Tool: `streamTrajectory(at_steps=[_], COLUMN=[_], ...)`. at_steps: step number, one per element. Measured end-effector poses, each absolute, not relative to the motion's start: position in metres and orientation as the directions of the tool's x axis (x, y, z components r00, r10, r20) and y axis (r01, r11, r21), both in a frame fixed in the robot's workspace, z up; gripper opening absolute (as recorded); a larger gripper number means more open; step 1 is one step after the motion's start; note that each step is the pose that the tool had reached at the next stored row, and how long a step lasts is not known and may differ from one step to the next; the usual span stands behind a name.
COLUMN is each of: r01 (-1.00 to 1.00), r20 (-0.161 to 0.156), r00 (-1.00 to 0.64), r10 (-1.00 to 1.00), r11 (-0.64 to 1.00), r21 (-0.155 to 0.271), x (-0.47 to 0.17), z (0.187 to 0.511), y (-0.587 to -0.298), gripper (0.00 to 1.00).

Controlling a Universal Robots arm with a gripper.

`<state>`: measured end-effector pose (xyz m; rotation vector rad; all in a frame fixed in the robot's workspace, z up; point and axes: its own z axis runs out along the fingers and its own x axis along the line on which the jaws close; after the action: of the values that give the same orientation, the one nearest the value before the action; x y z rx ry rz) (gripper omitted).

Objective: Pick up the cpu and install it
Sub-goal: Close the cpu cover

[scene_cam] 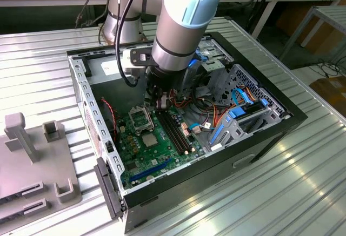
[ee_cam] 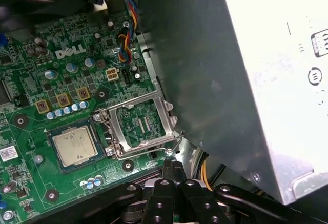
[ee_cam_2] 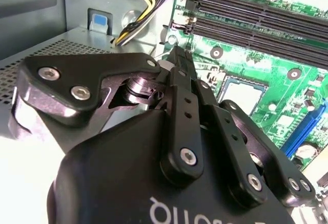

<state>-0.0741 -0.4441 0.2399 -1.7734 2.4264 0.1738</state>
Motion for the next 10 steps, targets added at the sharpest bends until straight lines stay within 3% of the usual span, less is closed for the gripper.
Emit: streamTrajectory(at_steps=[10], r01=[-0.953], r20=[-0.186], r00=[-0.299], r10=[-0.936], r11=[0.302], r21=[0.012], x=[-0.073], z=[0.2319], y=[-0.4442], gripper=[0.11])
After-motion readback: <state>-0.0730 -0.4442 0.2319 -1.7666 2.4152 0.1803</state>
